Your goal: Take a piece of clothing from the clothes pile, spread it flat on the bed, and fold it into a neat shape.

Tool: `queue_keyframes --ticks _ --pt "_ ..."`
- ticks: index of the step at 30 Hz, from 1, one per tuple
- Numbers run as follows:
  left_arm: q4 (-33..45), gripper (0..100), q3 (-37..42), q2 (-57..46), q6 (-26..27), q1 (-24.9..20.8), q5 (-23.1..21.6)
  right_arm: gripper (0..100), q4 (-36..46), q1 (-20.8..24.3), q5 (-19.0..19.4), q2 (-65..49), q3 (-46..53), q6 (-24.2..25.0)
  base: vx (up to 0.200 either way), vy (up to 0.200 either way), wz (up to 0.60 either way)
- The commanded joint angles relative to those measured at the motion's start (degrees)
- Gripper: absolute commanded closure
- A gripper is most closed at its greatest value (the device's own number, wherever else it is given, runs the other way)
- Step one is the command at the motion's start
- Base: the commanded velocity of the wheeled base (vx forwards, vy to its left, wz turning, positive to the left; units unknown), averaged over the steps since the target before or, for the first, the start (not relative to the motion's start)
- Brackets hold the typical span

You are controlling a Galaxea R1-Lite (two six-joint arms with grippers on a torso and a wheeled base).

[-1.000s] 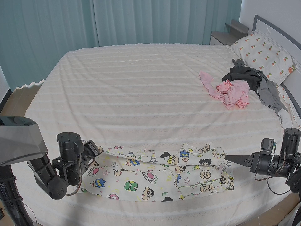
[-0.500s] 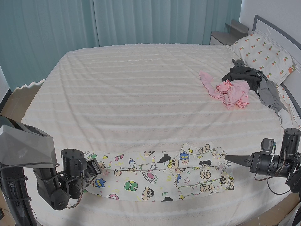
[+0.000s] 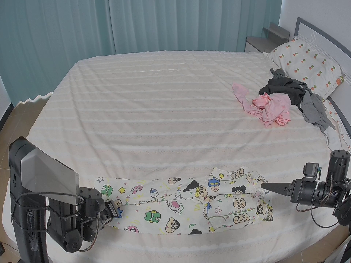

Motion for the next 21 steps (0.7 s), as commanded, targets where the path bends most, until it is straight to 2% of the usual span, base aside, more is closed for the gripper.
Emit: queue_keyframes --ticks 1,15,18,21 --pt "-0.47 100 0.66 1.93 -0.12 0.02 0.01 0 -0.05 0.15 0.03 0.11 0.1 -0.02 0.0 0.0 0.0" --pt "-0.47 100 0.66 1.32 -0.65 0.02 -1.57 0 -0.05 0.15 0.03 0.28 0.19 -0.02 0.0 0.0 0.0" --pt "-0.47 100 1.27 -2.64 -1.97 0.64 -1.66 0 -0.05 0.06 0.03 0.37 0.19 0.07 0.0 0.0 0.0" --pt "-0.38 100 2.5 -8.26 -3.64 2.22 -4.03 0 -0.05 0.06 0.03 0.46 0.1 0.07 0.0 0.0 0.0"
